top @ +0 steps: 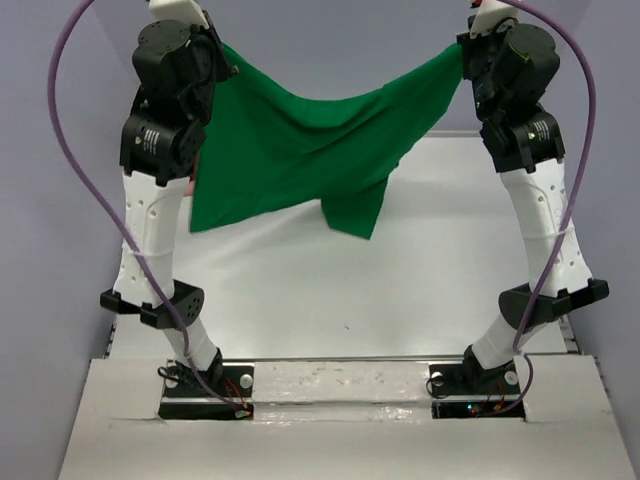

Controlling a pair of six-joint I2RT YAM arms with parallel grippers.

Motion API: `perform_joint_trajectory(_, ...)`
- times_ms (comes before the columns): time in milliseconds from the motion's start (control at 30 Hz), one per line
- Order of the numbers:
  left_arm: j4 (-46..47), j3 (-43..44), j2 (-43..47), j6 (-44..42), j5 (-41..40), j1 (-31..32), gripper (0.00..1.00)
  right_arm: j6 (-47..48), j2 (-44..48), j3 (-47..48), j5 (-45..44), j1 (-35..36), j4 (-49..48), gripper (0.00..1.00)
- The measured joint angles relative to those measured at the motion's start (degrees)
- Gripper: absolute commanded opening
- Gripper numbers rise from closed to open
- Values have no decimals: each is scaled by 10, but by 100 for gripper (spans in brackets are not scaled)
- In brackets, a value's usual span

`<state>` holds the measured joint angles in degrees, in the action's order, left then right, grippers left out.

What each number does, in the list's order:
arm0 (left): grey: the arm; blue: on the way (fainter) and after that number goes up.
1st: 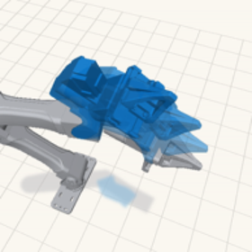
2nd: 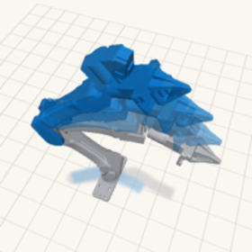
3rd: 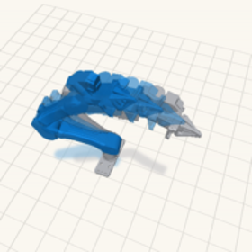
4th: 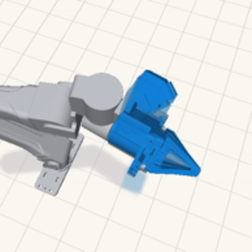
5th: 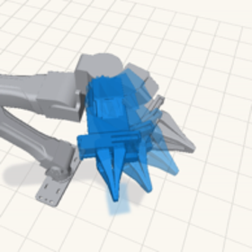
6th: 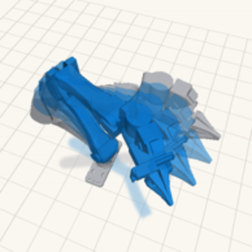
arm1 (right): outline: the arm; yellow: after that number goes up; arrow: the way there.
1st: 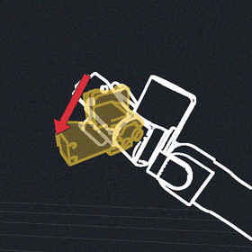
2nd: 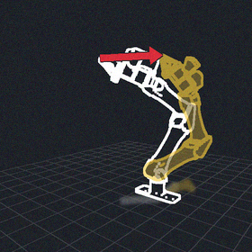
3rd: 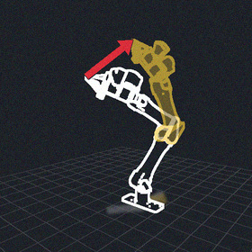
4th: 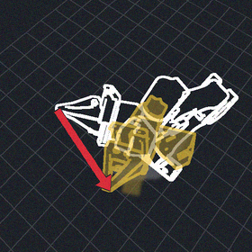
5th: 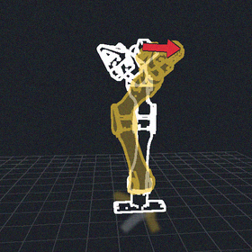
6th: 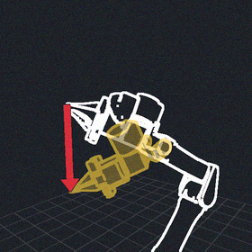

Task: Fold and stack the t-shirts
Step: Flatten out the tshirt

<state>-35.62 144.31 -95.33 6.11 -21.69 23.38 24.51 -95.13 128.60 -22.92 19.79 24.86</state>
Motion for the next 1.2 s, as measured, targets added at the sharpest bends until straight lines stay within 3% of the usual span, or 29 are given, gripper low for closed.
perform_joint_trajectory(167,-12,16,-76,12,67,-63,0,-6,24,28,16,-3,-10,0)
perform_joint_trajectory(433,-16,-155,-39,19,97,-75,0,-17,107,-69,10,11,-11,0)
perform_joint_trajectory(567,-12,-228,51,20,104,-59,0,42,169,-135,-63,101,-26,0)
perform_joint_trajectory(667,-10,-242,123,21,102,-57,0,108,221,-169,-127,204,-60,0)
perform_joint_trajectory(800,-3,-259,205,25,80,-43,0,194,268,-189,-201,277,-137,0)
perform_joint_trajectory(1000,-6,-275,251,26,52,-13,0,238,284,-201,-258,302,-196,0)
perform_joint_trajectory(1200,0,-279,188,28,55,-13,0,214,216,-193,-231,270,-198,0)
